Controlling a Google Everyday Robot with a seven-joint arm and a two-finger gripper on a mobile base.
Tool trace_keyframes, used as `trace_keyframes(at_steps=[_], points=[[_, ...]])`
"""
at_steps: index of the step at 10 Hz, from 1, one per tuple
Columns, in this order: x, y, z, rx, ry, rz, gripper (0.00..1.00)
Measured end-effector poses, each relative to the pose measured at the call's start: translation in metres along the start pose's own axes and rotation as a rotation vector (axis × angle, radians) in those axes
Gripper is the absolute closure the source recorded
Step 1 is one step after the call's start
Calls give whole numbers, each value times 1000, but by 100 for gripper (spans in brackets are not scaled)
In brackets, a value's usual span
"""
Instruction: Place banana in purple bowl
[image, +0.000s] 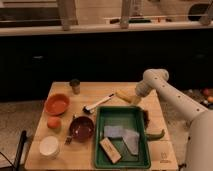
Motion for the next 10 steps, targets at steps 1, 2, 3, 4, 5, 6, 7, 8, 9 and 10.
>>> trace_keyframes(at_steps=[1, 2, 3, 4, 5, 6, 7, 8, 9, 10], points=[[-4, 0, 1, -9, -4, -13, 20], [-7, 0, 2, -22, -6, -26, 20], [-12, 1, 4, -39, -6, -46, 20], [-16, 2, 7, -54, -4, -64, 20], [-19, 3, 9, -63, -1, -76, 20], [-22, 6, 11, -76, 4, -93, 20], [-26, 8, 15, -87, 10, -111, 20], [-29, 10, 18, -96, 14, -123, 20], [-33, 12, 23, -102, 17, -133, 20], [-33, 12, 27, -101, 22, -136, 20]])
